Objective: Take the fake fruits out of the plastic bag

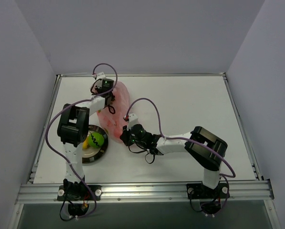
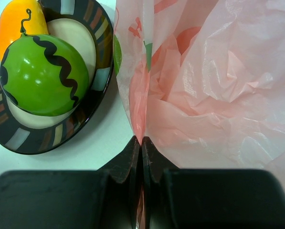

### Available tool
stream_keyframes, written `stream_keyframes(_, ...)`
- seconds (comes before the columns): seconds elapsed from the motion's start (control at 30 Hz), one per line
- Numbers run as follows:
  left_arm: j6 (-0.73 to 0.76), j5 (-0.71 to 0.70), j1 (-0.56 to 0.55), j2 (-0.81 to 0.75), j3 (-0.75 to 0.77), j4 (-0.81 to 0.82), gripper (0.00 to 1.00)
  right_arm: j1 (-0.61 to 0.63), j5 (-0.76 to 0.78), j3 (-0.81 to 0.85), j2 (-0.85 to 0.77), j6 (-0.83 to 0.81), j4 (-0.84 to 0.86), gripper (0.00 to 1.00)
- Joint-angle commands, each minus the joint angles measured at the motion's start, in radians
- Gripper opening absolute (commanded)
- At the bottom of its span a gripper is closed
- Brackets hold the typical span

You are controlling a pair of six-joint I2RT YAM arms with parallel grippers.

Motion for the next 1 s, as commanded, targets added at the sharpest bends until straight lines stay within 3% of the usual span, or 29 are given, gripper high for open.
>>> stream_keyframes(0.0, 0.024, 0.001, -0.011, 0.018, 0.033, -0.016, 0.26, 0.001, 0.015, -0.001, -0.008, 0.0, 0.047, 0.0)
stream_keyframes(0.33, 0.038, -0.035, -0.026, 0.073, 0.092, -0.037, 0.34, 0.001, 0.011, -0.005, 0.004, 0.006, 0.058, 0.0)
stream_keyframes(0.47, 0.038, -0.031, -0.026, 0.076, 0.103, -0.028, 0.25, 0.001, 0.011, -0.01, 0.007, 0.009, 0.063, 0.0)
stream_keyframes(0.63, 0.047, -0.023, -0.026, 0.056, 0.086, -0.007, 0.03, 0.001, 0.006, -0.002, 0.016, 0.009, 0.061, 0.0)
stream_keyframes(0.97, 0.023, 0.083, -0.029, -0.073, -0.036, 0.072, 0.02, -0.012, 0.028, -0.006, 0.004, 0.001, 0.055, 0.0)
